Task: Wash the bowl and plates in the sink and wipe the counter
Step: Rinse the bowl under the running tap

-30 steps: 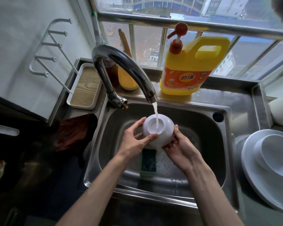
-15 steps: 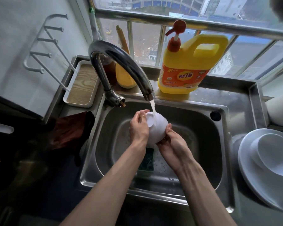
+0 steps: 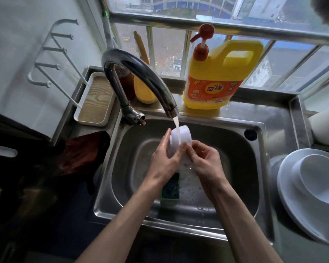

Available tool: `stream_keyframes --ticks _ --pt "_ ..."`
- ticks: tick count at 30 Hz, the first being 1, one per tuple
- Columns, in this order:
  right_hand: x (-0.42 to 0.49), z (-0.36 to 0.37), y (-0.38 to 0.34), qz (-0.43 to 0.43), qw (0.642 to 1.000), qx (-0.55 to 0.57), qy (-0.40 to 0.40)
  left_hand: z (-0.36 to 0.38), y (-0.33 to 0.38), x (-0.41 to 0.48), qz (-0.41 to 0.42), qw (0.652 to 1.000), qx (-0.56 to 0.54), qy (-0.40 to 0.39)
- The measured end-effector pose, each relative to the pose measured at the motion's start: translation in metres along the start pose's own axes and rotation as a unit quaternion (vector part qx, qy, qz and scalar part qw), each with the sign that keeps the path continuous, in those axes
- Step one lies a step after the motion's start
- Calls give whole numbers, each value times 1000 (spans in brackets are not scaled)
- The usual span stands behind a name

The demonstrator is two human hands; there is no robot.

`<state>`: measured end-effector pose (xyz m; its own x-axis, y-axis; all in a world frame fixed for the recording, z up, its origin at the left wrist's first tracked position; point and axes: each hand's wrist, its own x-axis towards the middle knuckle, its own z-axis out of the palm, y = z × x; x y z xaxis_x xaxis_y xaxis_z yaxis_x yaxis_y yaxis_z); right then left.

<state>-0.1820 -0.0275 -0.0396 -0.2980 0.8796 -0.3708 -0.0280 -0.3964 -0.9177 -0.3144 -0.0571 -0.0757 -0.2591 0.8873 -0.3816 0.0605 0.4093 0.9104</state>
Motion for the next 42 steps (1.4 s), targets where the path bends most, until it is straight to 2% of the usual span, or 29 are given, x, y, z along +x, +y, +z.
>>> stream_keyframes --ticks 3,7,9,11,13,15,16,19,22,24,27,32,36,39,42 --pt "1 -1 2 -85 977 -192 -27 -8 8 -2 -106 978 -182 -10" --pt "-5 9 21 -187 913 -361 -40 -9 18 4 -116 974 -176 85" --pt "-8 7 22 -207 909 -361 12 -13 16 4 -123 973 -177 79" --pt "-8 1 20 -233 904 -345 98 -24 12 1 -102 980 -158 59" --pt "-5 -5 17 -189 919 -320 136 -34 5 -1 -69 991 -109 44" --pt "0 -8 11 -89 947 -293 101 -37 5 -2 -50 995 -77 34" --pt "1 -9 8 -58 948 -303 76 -36 6 -2 -50 994 -85 38" --pt "2 -15 2 -30 935 -351 49 -30 8 -5 -51 992 -100 51" --pt "1 -25 3 35 941 -332 62 -22 5 -8 -21 996 -87 2" --pt "-1 -33 5 14 931 -348 108 -19 1 -9 -21 994 -100 -31" --pt "-6 -39 5 -81 916 -351 178 -18 -9 -7 -28 994 -100 -27" --pt "-10 -47 0 -195 879 -367 236 -11 -23 -5 -72 997 25 -15" --pt "-17 -53 -2 -264 848 -384 253 9 -23 -11 -126 985 88 -82" --pt "-23 -60 0 -270 841 -399 247 28 -11 -15 -88 989 57 -109" --pt "-26 -70 4 -219 860 -388 250 44 3 -14 4 997 0 -73"
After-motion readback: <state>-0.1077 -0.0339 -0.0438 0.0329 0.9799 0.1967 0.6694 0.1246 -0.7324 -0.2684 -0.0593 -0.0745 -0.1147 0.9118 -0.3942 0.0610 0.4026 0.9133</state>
